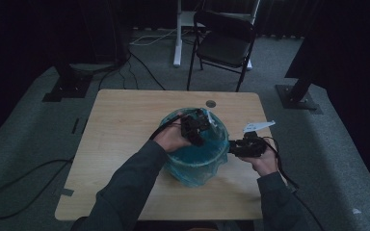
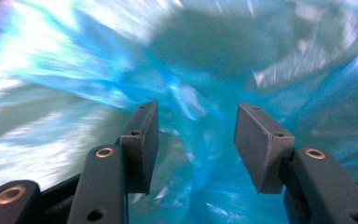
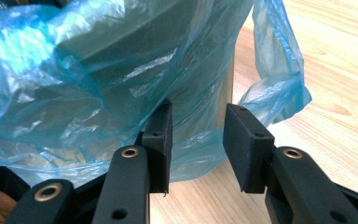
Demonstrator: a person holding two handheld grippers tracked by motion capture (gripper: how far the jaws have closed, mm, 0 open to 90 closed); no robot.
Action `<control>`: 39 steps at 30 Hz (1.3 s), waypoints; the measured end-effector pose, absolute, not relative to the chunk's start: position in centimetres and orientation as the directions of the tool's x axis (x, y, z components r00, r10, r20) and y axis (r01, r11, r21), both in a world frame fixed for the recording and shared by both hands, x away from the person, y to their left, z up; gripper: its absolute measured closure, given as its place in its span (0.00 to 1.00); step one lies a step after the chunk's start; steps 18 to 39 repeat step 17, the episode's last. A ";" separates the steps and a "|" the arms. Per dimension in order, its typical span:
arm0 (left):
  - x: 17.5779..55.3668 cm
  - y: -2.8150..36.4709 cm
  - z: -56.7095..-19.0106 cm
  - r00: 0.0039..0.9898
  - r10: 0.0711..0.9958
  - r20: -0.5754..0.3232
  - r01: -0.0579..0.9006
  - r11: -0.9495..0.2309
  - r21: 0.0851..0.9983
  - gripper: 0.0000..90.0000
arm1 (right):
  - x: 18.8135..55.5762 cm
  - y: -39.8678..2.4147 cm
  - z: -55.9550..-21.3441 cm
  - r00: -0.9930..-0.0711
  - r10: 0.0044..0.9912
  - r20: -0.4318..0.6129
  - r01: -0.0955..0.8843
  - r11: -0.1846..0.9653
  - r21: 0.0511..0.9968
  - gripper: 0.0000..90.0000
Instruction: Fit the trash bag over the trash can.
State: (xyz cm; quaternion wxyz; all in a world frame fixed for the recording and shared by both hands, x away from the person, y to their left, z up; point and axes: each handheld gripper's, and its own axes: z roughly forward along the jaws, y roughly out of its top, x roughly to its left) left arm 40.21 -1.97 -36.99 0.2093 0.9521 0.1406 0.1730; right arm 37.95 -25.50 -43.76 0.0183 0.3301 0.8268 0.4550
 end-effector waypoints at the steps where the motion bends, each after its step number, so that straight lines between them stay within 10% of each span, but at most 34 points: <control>1: 40.1 -1.4 -36.3 0.890 0.365 0.272 0.197 -0.848 0.492 0.56 | 38.0 -25.6 -43.7 -0.781 0.563 0.270 0.529 0.368 0.765 0.68; 11: 38.9 6.6 -32.9 0.734 0.660 0.162 0.233 -0.468 0.852 0.56 | 37.9 -26.7 -43.3 -0.767 0.581 0.272 0.530 0.335 0.779 0.64; 39: 39.1 10.8 -33.9 0.664 0.742 0.099 0.280 -0.369 0.886 0.56 | 38.0 -27.5 -42.8 -0.752 0.604 0.265 0.524 0.303 0.796 0.59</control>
